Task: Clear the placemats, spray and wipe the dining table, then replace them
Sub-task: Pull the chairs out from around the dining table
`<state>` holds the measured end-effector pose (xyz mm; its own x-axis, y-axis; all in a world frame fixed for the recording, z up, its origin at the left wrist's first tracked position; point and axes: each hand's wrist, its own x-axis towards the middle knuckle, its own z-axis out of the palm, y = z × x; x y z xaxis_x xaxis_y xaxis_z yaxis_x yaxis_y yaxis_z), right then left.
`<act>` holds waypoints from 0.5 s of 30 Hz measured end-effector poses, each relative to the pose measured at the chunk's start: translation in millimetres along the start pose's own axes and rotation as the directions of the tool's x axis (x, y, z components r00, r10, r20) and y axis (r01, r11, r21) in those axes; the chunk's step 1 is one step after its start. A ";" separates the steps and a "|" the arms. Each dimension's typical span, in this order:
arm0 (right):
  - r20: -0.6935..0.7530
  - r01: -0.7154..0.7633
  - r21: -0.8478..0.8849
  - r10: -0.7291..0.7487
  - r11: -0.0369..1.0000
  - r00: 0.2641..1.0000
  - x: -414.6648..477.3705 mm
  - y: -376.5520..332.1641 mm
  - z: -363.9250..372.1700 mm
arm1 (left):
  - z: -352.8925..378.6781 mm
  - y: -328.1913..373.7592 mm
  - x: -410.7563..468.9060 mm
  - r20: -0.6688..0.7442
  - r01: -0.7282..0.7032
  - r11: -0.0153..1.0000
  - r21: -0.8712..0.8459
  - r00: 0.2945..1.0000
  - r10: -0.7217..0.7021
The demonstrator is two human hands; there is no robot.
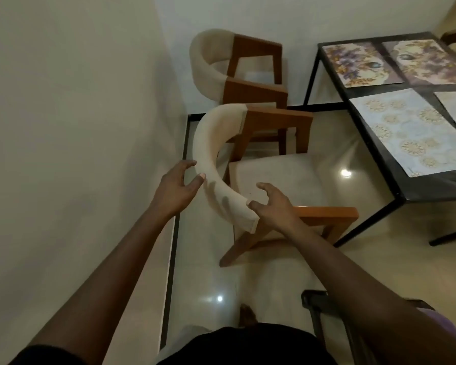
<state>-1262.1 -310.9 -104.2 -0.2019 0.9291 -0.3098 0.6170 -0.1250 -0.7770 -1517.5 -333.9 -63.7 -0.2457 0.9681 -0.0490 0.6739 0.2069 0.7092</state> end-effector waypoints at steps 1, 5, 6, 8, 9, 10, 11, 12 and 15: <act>-0.012 -0.013 0.014 0.013 1.000 1.000 11.1 -0.2 -1.0 | 0.2 1.9 21.9 0.012 -0.021 1.000 -0.006 1.000 0.021; -0.093 -0.087 0.046 0.091 0.995 0.991 48.8 6.8 -4.3 | 8.9 9.9 107.8 0.104 -0.090 0.996 0.025 0.991 0.087; -0.124 -0.123 0.066 0.131 0.990 0.984 57.4 10.6 -4.0 | 14.7 9.4 131.2 0.135 -0.122 0.992 0.044 0.984 0.115; -0.185 -0.185 0.106 0.202 0.977 0.962 71.3 17.7 -4.0 | 26.6 9.7 177.4 0.181 -0.169 0.982 0.089 0.972 0.151; -0.221 -0.217 0.126 0.241 0.968 0.945 77.8 20.3 -4.1 | 34.0 9.6 204.0 0.207 -0.188 0.976 0.107 0.965 0.163; -0.258 -0.253 0.138 0.281 0.958 0.924 84.1 21.8 -3.1 | 40.7 7.2 230.4 0.236 -0.206 0.970 0.126 0.956 0.172; -0.291 -0.295 0.150 0.327 0.944 0.899 90.6 22.6 -1.8 | 47.1 3.6 257.8 0.267 -0.220 0.964 0.149 0.948 0.175; -0.321 -0.350 0.170 0.387 0.921 0.864 95.2 24.9 0.3 | 54.1 -1.6 284.9 0.298 -0.225 0.959 0.175 0.940 0.166; -0.392 -0.478 0.257 0.542 0.840 0.743 100.1 30.7 13.6 | 70.8 -21.1 353.8 0.385 -0.225 0.936 0.269 0.916 0.110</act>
<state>-1273.7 -226.4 -166.5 0.4828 0.7591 -0.4366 0.4197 -0.6382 -0.6454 -1569.3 14.3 -145.9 0.1173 0.9642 -0.2379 0.8737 0.0137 0.4862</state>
